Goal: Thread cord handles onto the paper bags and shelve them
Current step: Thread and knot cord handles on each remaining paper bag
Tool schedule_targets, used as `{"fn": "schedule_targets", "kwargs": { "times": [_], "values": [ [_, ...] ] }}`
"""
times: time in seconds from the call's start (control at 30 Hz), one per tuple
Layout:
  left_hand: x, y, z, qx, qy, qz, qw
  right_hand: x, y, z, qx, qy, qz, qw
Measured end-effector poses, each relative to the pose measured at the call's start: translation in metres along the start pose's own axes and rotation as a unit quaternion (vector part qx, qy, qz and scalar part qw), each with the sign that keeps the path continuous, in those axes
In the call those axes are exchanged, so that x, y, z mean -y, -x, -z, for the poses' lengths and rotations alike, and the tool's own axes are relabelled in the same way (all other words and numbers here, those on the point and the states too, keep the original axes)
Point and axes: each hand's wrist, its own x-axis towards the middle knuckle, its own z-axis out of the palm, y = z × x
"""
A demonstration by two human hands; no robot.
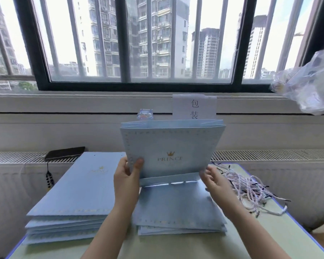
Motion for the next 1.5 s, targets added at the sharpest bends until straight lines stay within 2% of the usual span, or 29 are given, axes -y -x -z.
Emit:
{"fn": "schedule_targets", "kwargs": {
  "times": [0.17, 0.23, 0.33, 0.5, 0.8, 0.87, 0.93, 1.0, 1.07, 1.17, 1.2, 1.23, 1.4, 1.5],
  "values": [
    [0.025, -0.002, -0.002, 0.052, -0.08, 0.033, 0.995, 0.006, 0.004, -0.003, -0.072, 0.013, 0.027, 0.997],
    [0.026, 0.001, -0.002, 0.064, -0.098, 0.032, 0.993, 0.013, 0.006, -0.004, -0.091, -0.017, 0.045, 0.995],
    [0.02, 0.003, -0.002, 0.071, -0.087, 0.035, 0.993, 0.02, 0.01, -0.005, -0.107, -0.107, 0.029, 0.988],
    [0.023, 0.004, -0.004, 0.084, -0.08, 0.075, 0.99, 0.016, 0.009, -0.004, -0.089, -0.131, -0.031, 0.987],
    [0.02, 0.004, -0.005, 0.075, -0.086, 0.069, 0.991, 0.016, 0.003, -0.002, -0.081, -0.209, -0.071, 0.972],
    [0.021, 0.004, -0.006, 0.081, -0.088, 0.059, 0.991, 0.017, 0.003, 0.001, -0.085, -0.206, -0.074, 0.972],
    [0.024, 0.006, -0.008, 0.081, -0.144, 0.005, 0.986, 0.015, 0.002, 0.0, -0.077, -0.197, -0.085, 0.974],
    [0.027, 0.01, -0.012, 0.094, -0.258, -0.099, 0.957, 0.012, 0.002, -0.005, -0.059, -0.173, -0.115, 0.976],
    [0.032, 0.015, -0.016, 0.16, -0.371, -0.169, 0.899, 0.007, 0.004, -0.01, -0.034, -0.108, -0.136, 0.984],
    [0.041, 0.026, -0.022, 0.309, -0.51, -0.129, 0.792, 0.007, 0.008, -0.014, 0.002, 0.085, -0.135, 0.987],
    [0.042, 0.028, -0.024, 0.342, -0.539, -0.113, 0.762, 0.007, 0.01, -0.014, 0.011, 0.141, -0.133, 0.981],
    [0.041, 0.03, -0.024, 0.359, -0.55, -0.106, 0.747, 0.008, 0.01, -0.015, 0.017, 0.17, -0.132, 0.976],
    [0.036, 0.028, -0.021, 0.382, -0.515, -0.102, 0.761, 0.01, 0.01, -0.014, -0.025, 0.125, -0.13, 0.983],
    [0.034, 0.03, -0.022, 0.367, -0.5, -0.154, 0.769, 0.007, 0.005, -0.002, -0.043, -0.048, -0.185, 0.981]
  ]
}}
